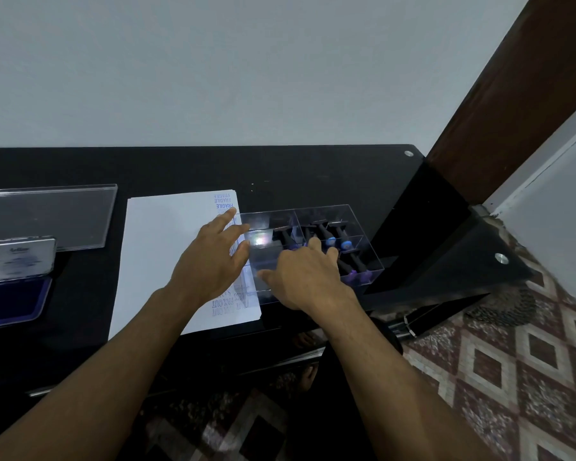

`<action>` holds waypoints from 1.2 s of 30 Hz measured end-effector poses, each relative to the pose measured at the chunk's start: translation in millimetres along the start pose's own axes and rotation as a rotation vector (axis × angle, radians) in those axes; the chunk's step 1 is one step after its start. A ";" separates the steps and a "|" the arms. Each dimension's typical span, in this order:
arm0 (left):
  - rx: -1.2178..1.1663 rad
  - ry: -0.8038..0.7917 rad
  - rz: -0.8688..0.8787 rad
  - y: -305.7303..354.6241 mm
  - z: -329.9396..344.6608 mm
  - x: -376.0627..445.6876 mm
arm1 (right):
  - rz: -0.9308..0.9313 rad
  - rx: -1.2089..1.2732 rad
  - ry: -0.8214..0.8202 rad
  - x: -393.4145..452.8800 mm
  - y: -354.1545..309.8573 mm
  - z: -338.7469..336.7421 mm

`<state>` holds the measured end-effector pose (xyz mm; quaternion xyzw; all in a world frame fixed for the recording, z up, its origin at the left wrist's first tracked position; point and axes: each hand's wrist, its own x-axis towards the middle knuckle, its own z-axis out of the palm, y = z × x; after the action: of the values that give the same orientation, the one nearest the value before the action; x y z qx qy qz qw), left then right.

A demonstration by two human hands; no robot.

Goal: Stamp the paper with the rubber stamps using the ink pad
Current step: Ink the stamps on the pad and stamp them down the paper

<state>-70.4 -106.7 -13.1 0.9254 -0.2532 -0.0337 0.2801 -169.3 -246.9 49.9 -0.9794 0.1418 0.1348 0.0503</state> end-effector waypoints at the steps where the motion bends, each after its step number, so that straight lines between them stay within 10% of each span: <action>1: -0.002 0.001 0.000 0.2 0.0 -0.2 | 0.002 0.015 0.022 -0.1 0.2 0.1; 21: -0.014 0.006 0.003 -2.2 2.3 0.2 | -0.095 0.522 0.505 -6.4 18.3 23.2; 36: 0.081 0.085 -0.013 -28.5 -32.4 -42.3 | -0.135 0.563 0.548 -5.7 -30.4 2.2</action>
<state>-87.7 -49.5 -4.5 0.9382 -0.2361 0.0143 0.2528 -166.3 -216.1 51.2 -0.9340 0.1168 -0.1794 0.2859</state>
